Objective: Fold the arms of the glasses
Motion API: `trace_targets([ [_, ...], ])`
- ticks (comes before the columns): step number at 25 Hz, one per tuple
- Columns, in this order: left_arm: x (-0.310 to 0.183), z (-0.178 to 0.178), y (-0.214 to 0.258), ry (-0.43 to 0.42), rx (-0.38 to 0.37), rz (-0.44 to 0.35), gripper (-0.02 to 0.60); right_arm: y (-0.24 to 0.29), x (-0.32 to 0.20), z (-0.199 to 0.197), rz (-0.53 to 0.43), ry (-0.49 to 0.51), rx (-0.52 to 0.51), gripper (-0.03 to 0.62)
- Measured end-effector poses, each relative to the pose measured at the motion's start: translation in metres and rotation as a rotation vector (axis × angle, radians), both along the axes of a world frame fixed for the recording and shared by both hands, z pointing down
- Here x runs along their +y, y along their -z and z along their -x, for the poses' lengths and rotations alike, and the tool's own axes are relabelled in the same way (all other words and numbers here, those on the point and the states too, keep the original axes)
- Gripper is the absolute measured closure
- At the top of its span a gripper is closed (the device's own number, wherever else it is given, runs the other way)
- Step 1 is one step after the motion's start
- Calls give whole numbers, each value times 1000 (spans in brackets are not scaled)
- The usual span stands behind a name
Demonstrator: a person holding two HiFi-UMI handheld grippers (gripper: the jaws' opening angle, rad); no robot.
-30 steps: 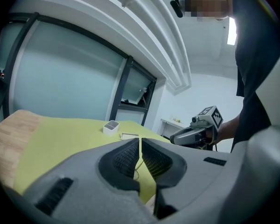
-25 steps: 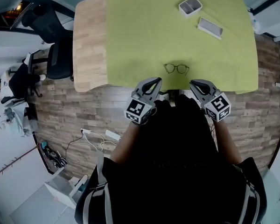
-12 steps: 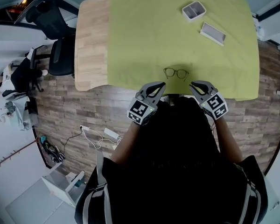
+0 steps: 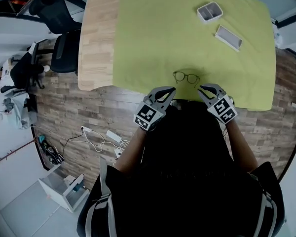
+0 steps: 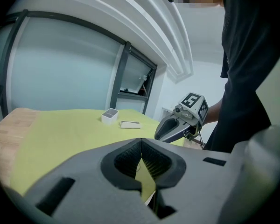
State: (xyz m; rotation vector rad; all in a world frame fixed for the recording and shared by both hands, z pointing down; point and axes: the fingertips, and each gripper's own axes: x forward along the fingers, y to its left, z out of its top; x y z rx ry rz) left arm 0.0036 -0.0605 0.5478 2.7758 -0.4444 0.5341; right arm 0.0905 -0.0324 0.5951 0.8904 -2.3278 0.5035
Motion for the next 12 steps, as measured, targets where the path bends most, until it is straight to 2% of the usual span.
trace_targets([
  [7,-4,4,-3,55,5,22,563,-24,-13,-10,19,75,172,559],
  [12,-4,6,-6,77,-7,29,563,-33,-20,-13,6,148,234,559],
])
